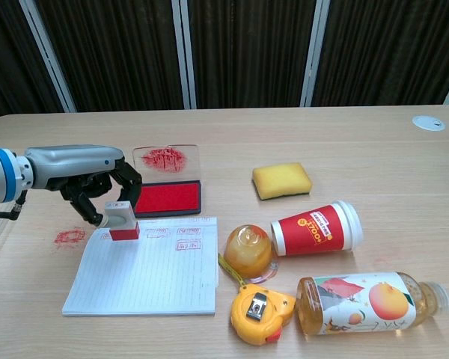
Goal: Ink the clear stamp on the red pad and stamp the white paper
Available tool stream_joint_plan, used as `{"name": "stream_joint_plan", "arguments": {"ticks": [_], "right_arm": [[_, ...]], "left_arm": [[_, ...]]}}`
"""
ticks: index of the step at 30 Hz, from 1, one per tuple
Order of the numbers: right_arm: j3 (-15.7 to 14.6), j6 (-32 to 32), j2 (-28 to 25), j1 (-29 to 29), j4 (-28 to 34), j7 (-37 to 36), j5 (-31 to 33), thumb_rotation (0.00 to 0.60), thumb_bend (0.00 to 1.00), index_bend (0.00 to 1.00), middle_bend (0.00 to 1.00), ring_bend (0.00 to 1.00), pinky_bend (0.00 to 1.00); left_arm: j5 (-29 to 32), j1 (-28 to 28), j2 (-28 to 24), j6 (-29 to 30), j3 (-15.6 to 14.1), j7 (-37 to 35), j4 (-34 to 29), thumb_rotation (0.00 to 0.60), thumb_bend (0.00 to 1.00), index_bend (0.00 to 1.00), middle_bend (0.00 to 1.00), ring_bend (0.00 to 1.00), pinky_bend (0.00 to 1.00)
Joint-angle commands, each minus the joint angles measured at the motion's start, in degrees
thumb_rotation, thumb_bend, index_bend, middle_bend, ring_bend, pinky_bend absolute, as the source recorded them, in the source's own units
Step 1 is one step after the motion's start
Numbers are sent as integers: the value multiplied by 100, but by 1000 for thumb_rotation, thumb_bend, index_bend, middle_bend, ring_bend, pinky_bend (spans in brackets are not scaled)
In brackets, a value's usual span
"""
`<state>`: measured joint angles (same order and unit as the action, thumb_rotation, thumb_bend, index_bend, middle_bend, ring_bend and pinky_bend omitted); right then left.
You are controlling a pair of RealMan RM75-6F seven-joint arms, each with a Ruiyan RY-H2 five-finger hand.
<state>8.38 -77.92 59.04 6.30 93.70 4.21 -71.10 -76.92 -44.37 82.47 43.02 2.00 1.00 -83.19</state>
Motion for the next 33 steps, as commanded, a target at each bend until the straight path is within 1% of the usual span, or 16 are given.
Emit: {"name": "stream_joint_plan", "arguments": {"ticks": [1, 5, 10, 21, 30, 33], "right_arm": [[7, 18, 1, 4, -22, -7, 27, 600, 0, 0, 0, 0, 0], [11, 20, 2, 3, -30, -10, 41, 600, 0, 0, 0, 0, 0], [13, 29, 5, 3, -46, -4, 65, 600, 0, 0, 0, 0, 0], [32, 37, -1, 3, -62, -26, 102, 600, 0, 0, 0, 0, 0], [41, 57, -2, 6, -82, -33, 134, 600, 0, 0, 0, 0, 0], [44, 58, 4, 6, -92, -27, 148, 600, 0, 0, 0, 0, 0]], "left_arm": [[-99, 10, 172, 57, -41, 43, 166, 600, 423, 606, 583, 849, 830], [-188, 4, 354, 136, -41, 42, 380, 600, 424, 606, 584, 849, 830], [-223, -18, 461, 118, -51, 21, 521, 600, 425, 606, 584, 850, 830], [-244, -68, 631, 85, -25, -49, 650, 600, 424, 606, 584, 849, 829], [-173, -118, 824, 80, 25, 132, 783, 600, 423, 601, 584, 850, 830], [-116, -140, 886, 73, 43, 294, 810, 600, 422, 601, 584, 849, 829]]}}
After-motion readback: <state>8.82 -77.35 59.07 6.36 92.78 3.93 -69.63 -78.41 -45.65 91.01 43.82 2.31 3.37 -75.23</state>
